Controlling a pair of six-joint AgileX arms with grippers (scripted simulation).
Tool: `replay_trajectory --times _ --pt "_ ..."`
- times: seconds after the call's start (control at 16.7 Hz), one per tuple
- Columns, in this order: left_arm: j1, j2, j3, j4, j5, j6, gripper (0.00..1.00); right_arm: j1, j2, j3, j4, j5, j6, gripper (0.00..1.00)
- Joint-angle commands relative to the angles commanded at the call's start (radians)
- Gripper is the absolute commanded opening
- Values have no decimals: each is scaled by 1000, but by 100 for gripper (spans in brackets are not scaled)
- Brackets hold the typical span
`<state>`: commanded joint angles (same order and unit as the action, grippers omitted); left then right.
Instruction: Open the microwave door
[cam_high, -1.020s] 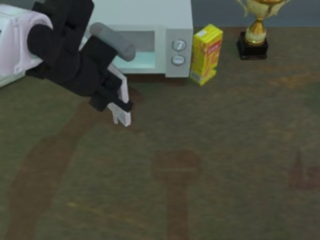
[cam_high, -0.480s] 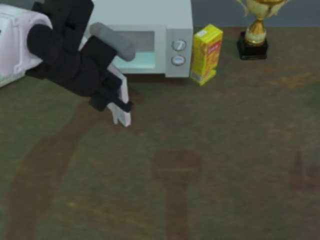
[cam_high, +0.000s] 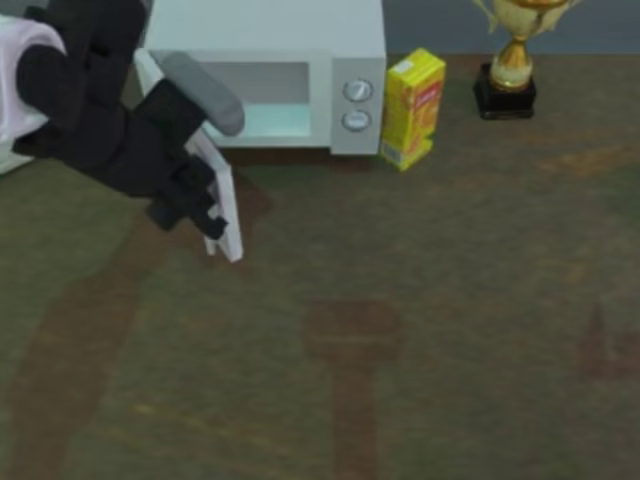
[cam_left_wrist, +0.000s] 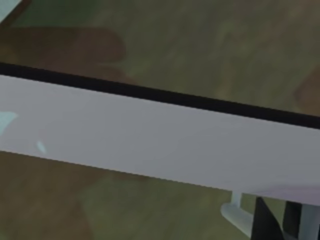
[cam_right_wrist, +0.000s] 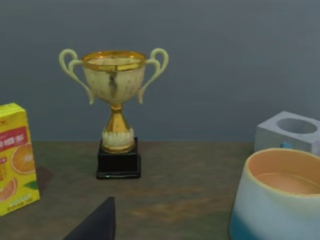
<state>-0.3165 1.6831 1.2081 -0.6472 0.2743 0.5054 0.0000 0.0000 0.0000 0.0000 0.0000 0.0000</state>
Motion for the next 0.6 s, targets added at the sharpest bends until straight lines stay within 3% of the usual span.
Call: replay_trajectory --times 0.6 --pt "5 -6 1 0 7 13 0 0 0 0 0 0 0 100"
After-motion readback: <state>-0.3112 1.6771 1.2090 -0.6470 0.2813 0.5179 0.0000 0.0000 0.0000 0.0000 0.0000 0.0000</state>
